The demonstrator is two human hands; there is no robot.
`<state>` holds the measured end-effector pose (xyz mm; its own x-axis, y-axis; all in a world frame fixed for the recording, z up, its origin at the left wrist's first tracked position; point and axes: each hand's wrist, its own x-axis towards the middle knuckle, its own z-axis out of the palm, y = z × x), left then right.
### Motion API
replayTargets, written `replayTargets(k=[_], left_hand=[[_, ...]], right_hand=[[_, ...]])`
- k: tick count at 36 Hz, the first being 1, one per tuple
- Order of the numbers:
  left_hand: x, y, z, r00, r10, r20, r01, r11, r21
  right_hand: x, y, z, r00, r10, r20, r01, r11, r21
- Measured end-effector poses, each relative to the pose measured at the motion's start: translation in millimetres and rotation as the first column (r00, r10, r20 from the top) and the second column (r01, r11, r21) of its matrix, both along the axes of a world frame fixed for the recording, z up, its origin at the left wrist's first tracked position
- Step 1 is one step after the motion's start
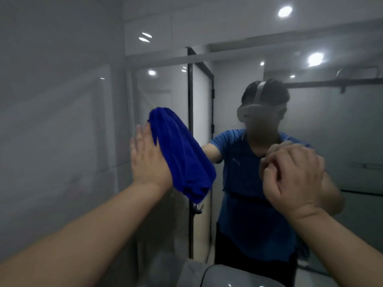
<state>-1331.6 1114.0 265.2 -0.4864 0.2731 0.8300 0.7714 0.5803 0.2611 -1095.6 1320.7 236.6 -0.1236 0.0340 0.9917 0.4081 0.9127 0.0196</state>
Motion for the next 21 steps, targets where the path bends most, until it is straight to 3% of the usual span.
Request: replayTargets(k=[5,8,11,17,21], left_hand=[[-7,0,70,1.0,0.029,-0.012,-0.025,0.965,0.26],[7,21,105,0.995,-0.079,-0.056,0.095,0.912,0.399],[35,54,104,0.978,-0.165,-0.131,0.201,0.919,0.34],[60,106,36,0.928,-0.165,-0.335,0.253,0.938,0.238],[39,104,-22,0.939,-0.169,-0.299,0.237,0.949,0.206]], right_hand=[[-5,6,-2,0.999,0.012,-0.044,-0.008,0.996,0.088],[-5,4,0,0.997,0.015,-0.072,-0.007,0.994,0.105],[-4,2,0,0.997,0.035,-0.065,-0.028,0.994,0.109],[-3,-2,1,0.998,0.009,-0.056,-0.004,0.996,0.084],[-3,-3,2,0.999,0.004,-0.05,0.001,0.996,0.087]])
